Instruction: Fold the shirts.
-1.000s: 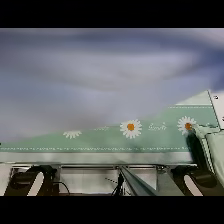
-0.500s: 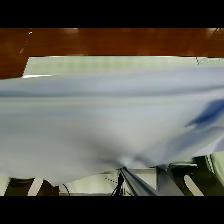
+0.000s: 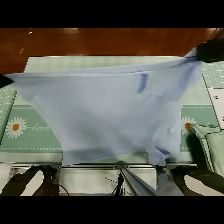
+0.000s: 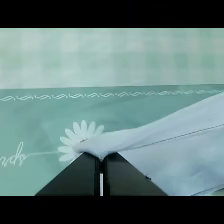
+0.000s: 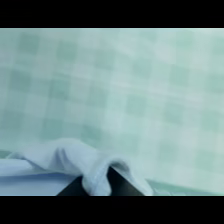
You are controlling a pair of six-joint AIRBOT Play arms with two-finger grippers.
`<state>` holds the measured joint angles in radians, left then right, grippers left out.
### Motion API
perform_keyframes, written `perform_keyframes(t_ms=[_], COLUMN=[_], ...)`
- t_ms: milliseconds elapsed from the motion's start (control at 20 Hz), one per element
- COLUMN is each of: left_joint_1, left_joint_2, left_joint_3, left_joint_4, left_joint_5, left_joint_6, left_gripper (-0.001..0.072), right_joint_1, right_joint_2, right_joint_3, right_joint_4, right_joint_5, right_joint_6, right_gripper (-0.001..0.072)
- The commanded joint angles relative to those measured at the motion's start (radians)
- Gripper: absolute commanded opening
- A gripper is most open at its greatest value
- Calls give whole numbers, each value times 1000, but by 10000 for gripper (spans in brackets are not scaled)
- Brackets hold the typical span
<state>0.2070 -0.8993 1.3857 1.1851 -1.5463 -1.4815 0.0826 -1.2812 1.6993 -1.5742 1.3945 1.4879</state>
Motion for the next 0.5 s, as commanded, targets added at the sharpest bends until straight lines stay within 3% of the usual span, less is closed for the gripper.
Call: perform_keyframes(t_ms=[0, 250, 450], left_joint_1=[-8, -54, -87], left_joint_2=[-183, -428, -539], left_joint_3=[-129, -128, -128], left_joint_4=[-10, -18, -18], left_joint_5=[252, 498, 622], left_joint_6=[34, 34, 34], left_gripper=[26, 26, 26], right_joint_1=[0, -1, -1], right_joint_2=[-217, -391, -465], right_joint_3=[1, 1, 1], right_joint_4=[95, 135, 134], right_joint_5=[-217, -381, -491], right_joint_6=[-11, -7, 18], right_gripper=[30, 30, 31])
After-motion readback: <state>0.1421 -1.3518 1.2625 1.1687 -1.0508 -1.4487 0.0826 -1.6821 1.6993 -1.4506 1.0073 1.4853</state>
